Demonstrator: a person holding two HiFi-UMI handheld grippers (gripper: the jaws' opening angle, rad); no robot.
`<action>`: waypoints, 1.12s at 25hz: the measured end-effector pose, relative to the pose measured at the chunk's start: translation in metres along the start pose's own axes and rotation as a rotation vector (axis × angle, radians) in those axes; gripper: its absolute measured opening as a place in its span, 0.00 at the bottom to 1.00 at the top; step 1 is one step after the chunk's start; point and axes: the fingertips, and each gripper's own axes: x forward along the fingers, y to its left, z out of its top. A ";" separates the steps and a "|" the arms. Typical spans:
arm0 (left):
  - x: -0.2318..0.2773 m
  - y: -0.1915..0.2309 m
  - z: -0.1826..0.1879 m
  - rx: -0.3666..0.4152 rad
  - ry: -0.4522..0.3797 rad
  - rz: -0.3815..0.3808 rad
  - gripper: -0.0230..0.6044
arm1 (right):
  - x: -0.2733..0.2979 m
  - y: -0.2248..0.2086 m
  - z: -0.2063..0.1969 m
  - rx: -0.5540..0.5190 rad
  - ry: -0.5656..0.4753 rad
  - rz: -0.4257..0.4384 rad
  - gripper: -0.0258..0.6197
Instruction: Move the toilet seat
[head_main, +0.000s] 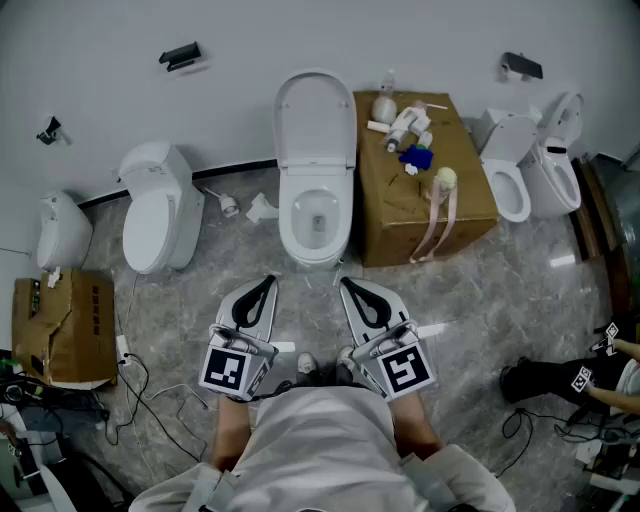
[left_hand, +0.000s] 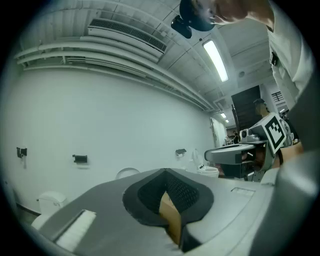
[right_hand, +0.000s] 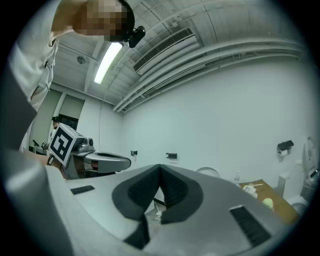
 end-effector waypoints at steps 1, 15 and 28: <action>0.000 -0.001 -0.001 0.006 0.002 0.002 0.04 | 0.000 0.000 -0.001 0.000 0.003 0.001 0.04; 0.009 -0.015 0.003 -0.023 -0.046 0.000 0.04 | -0.007 -0.012 -0.009 0.026 0.035 0.006 0.04; 0.029 -0.010 0.004 -0.017 -0.033 0.031 0.04 | 0.008 -0.024 -0.010 0.013 0.036 0.049 0.04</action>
